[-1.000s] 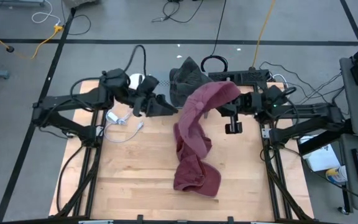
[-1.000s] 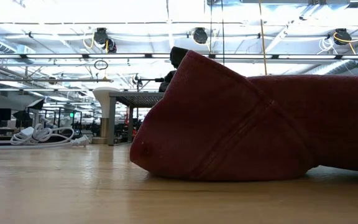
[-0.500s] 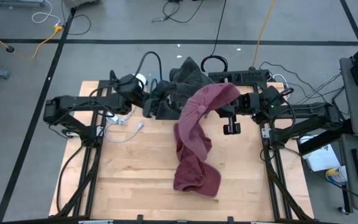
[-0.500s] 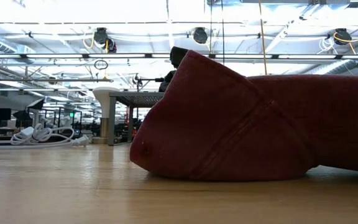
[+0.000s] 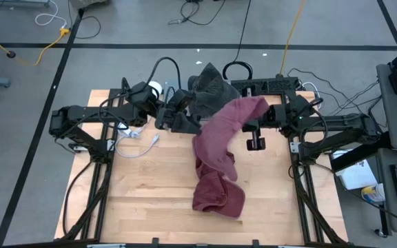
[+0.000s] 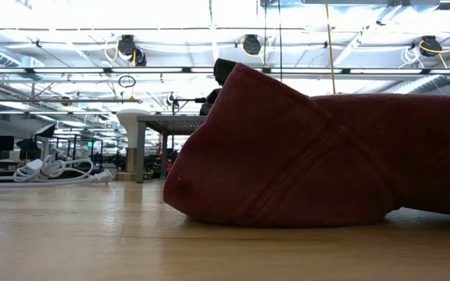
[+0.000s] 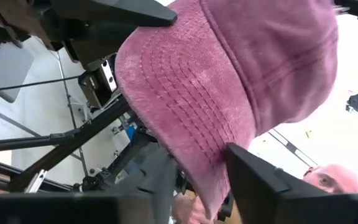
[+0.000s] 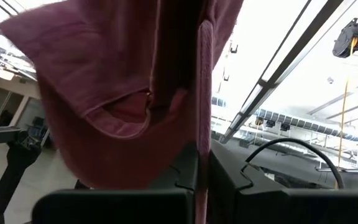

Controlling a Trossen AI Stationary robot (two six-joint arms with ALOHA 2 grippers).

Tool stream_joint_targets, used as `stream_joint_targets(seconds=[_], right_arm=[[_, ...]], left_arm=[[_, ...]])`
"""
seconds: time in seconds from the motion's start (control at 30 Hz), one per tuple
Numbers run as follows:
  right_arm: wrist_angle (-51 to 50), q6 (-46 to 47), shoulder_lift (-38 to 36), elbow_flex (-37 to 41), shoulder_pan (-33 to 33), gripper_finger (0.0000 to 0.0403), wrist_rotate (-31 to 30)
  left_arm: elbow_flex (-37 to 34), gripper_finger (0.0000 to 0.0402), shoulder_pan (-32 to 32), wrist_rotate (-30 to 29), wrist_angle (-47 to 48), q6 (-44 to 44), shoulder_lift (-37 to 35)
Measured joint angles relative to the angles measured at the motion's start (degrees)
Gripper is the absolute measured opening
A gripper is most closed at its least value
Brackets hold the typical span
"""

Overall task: Pick & Place hat
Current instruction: Put the left red cap on the shelf

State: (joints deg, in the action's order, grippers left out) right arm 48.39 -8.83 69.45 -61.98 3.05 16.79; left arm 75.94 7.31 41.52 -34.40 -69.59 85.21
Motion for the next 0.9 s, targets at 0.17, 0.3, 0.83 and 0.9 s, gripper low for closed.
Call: stream_joint_targets(seconds=[0.17,0.3,0.83,0.9], right_arm=[[-0.19,-1.18,0.03,0.00,0.00,0.0010,0.23],[-0.50,-1.30,0.04,0.00,0.00,0.0023,-0.16],[-14.78,27.06,-2.52,0.13,0.00,0.0226,-11.98],[-19.32,32.24,-3.63,0.13,0.07,0.0237,-12.67]], left_arm=[[0.00,0.0064,0.00,0.38,-0.08,-0.18,0.00],[0.00,0.0022,0.37,0.66,-0.62,-0.71,-0.13],[0.02,0.0010,4.16,4.92,-6.05,3.25,-2.39],[0.02,0.0009,5.31,6.08,-6.25,4.61,-3.12]])
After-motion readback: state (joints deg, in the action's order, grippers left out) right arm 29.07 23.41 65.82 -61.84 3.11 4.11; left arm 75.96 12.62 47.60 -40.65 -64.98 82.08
